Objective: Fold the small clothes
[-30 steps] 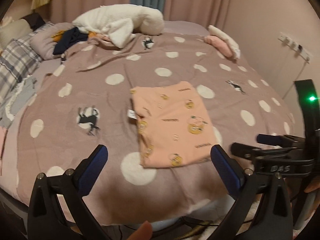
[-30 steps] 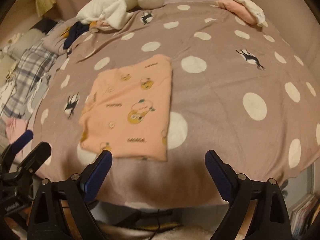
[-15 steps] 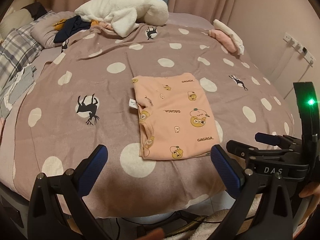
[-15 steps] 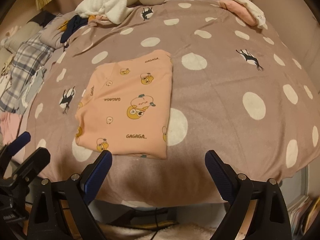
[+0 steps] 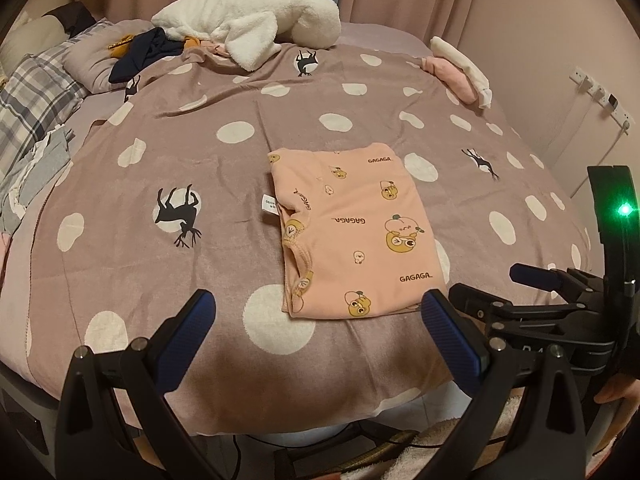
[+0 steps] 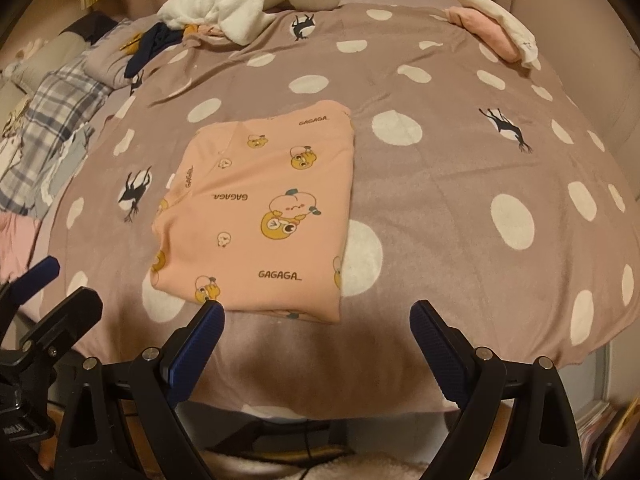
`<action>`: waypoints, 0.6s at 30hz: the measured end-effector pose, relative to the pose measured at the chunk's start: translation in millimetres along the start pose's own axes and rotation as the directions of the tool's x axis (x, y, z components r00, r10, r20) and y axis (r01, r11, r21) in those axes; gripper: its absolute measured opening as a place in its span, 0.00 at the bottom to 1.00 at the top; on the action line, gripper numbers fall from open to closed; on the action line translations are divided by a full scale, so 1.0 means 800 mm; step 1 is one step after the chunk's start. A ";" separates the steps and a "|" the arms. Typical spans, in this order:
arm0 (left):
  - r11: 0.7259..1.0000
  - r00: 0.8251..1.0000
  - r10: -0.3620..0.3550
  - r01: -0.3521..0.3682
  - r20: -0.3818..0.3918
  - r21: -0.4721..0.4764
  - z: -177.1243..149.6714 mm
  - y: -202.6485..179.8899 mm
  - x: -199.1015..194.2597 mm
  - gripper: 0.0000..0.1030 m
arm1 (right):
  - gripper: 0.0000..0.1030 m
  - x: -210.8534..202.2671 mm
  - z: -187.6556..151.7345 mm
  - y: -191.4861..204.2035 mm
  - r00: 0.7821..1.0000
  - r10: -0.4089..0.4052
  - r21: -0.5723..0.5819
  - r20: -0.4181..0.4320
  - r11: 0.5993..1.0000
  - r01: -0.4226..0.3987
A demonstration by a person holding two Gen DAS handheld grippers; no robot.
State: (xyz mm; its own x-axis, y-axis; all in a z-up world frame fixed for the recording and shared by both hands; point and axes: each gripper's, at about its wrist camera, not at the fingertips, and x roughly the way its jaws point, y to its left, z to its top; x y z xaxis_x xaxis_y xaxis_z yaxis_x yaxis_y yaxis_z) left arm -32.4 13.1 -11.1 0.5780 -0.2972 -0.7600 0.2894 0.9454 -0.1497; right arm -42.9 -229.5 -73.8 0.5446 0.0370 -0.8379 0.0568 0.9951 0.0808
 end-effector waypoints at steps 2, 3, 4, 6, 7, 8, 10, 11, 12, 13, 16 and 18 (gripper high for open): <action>1.000 1.000 -0.004 0.004 -0.004 -0.003 0.000 0.000 0.000 1.00 | 0.91 0.000 0.000 0.001 1.000 -0.003 -0.005 -0.003 1.000 0.003; 1.000 1.000 -0.005 0.005 -0.005 -0.002 0.000 0.000 0.000 1.00 | 0.91 0.000 -0.001 0.002 1.000 -0.003 -0.007 -0.003 1.000 0.003; 1.000 1.000 -0.005 0.005 -0.006 0.001 0.000 -0.001 0.000 1.00 | 0.91 0.000 -0.001 0.002 1.000 -0.001 -0.008 -0.002 1.000 0.001; 1.000 1.000 0.000 0.000 -0.007 0.002 0.000 -0.001 0.002 1.00 | 0.91 0.000 -0.001 0.002 1.000 0.000 -0.009 -0.002 1.000 0.000; 1.000 1.000 0.004 -0.004 -0.008 0.000 -0.001 -0.001 0.001 1.00 | 0.91 0.001 -0.001 0.003 1.000 -0.001 -0.008 -0.004 1.000 0.001; 1.000 1.000 0.006 -0.006 -0.010 0.002 -0.001 -0.002 0.001 1.00 | 0.91 0.002 -0.001 0.003 1.000 -0.002 -0.007 -0.007 1.000 0.002; 1.000 1.000 0.002 -0.002 -0.012 0.003 -0.002 -0.003 0.001 1.00 | 0.91 0.003 -0.001 0.003 1.000 -0.003 -0.006 -0.010 1.000 0.003; 1.000 1.000 0.000 0.000 -0.013 0.003 -0.002 -0.003 0.001 1.00 | 0.91 0.003 -0.001 0.003 1.000 -0.002 -0.007 -0.010 1.000 0.001; 1.000 1.000 0.001 0.000 -0.015 0.005 -0.002 -0.003 0.002 1.00 | 0.91 0.003 -0.002 0.004 1.000 0.000 -0.008 -0.011 1.000 -0.001; 1.000 1.000 0.001 -0.001 -0.017 0.009 -0.001 -0.003 0.003 1.00 | 0.91 0.003 -0.003 0.004 1.000 0.007 -0.008 -0.015 1.000 -0.007; 1.000 1.000 0.008 -0.007 -0.024 0.013 -0.002 -0.004 0.005 1.00 | 0.91 0.006 -0.004 0.006 0.999 0.018 -0.006 -0.026 1.000 -0.018; 1.000 1.000 0.010 -0.010 -0.022 0.016 -0.002 -0.004 0.006 1.00 | 0.91 0.007 -0.005 0.007 1.000 0.009 -0.013 -0.028 1.000 -0.009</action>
State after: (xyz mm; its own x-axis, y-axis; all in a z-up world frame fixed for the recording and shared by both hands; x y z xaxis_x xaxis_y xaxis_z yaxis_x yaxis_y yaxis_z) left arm -31.6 9.2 -14.9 0.5636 -0.2846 -0.7755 0.2958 0.9460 -0.1322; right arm -42.8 -223.4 -79.8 0.5212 0.0483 -0.8521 0.0410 0.9958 0.0815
